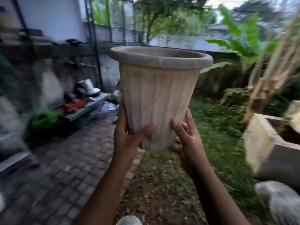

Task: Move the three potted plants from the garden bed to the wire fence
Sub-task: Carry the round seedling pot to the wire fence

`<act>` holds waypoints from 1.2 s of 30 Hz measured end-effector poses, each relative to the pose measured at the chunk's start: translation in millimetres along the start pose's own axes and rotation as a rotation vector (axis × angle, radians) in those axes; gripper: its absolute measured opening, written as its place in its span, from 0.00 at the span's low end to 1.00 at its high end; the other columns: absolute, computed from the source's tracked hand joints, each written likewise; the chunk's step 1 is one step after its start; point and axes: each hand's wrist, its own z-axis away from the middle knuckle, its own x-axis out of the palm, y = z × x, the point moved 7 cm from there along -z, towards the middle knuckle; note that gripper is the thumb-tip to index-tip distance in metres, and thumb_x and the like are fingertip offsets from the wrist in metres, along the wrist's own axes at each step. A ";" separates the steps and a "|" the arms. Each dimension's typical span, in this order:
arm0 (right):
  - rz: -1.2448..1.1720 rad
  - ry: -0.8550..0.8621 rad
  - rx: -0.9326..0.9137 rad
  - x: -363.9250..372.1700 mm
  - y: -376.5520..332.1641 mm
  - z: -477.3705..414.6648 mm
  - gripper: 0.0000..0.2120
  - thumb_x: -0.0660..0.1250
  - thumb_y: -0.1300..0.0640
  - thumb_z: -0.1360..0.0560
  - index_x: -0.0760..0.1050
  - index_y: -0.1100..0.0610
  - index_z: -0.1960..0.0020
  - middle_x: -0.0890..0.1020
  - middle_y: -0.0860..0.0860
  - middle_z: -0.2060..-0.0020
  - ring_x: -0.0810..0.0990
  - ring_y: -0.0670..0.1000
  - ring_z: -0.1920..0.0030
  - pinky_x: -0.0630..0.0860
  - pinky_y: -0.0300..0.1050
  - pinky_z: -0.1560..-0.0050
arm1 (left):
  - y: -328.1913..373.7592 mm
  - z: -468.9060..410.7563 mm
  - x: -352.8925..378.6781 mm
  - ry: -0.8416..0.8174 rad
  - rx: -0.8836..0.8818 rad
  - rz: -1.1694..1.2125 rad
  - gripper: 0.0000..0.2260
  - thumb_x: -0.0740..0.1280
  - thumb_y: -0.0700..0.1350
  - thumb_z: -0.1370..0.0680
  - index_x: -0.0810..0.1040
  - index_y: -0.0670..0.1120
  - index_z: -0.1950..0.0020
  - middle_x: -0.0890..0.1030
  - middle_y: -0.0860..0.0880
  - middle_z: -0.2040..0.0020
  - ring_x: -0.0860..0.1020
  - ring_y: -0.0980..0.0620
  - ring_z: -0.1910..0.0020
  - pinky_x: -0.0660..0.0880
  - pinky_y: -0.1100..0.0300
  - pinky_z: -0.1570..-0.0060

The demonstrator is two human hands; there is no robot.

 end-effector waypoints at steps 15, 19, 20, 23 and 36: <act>-0.122 -0.542 0.223 295.4 165.1 -123.6 0.40 0.79 0.44 0.33 0.68 0.32 0.24 0.79 0.52 0.31 0.84 0.55 0.36 0.85 0.61 0.53 | -21.8 -81.5 -300.8 0.419 0.092 -0.295 0.41 0.81 0.48 0.35 0.70 0.73 0.27 0.79 0.57 0.27 0.79 0.54 0.29 0.82 0.54 0.39; -0.162 -0.614 0.263 345.7 214.0 -171.7 0.37 0.79 0.48 0.30 0.69 0.32 0.26 0.81 0.50 0.33 0.84 0.56 0.37 0.85 0.57 0.55 | -52.7 -117.1 -351.7 0.489 0.091 -0.348 0.43 0.81 0.49 0.35 0.68 0.69 0.24 0.78 0.51 0.25 0.77 0.48 0.27 0.80 0.51 0.37; -0.163 -0.638 0.262 355.6 225.3 -183.1 0.37 0.79 0.47 0.30 0.69 0.32 0.25 0.81 0.51 0.32 0.84 0.57 0.36 0.85 0.58 0.54 | -61.9 -126.8 -361.6 0.482 0.087 -0.358 0.44 0.81 0.49 0.34 0.67 0.66 0.21 0.77 0.49 0.25 0.77 0.46 0.27 0.79 0.49 0.35; -0.137 -0.705 0.272 392.3 269.8 -232.8 0.37 0.78 0.44 0.29 0.66 0.32 0.24 0.79 0.53 0.30 0.83 0.59 0.35 0.85 0.65 0.49 | -102.9 -168.5 -403.5 0.494 0.052 -0.374 0.45 0.81 0.49 0.33 0.65 0.62 0.19 0.78 0.50 0.26 0.78 0.47 0.28 0.82 0.48 0.37; 0.039 -1.109 0.502 623.8 490.8 -455.0 0.39 0.79 0.47 0.32 0.67 0.40 0.25 0.76 0.54 0.30 0.82 0.57 0.34 0.85 0.59 0.49 | -262.6 -324.5 -615.1 1.050 0.005 -0.307 0.49 0.86 0.50 0.41 0.66 0.55 0.24 0.80 0.61 0.32 0.79 0.53 0.32 0.82 0.49 0.39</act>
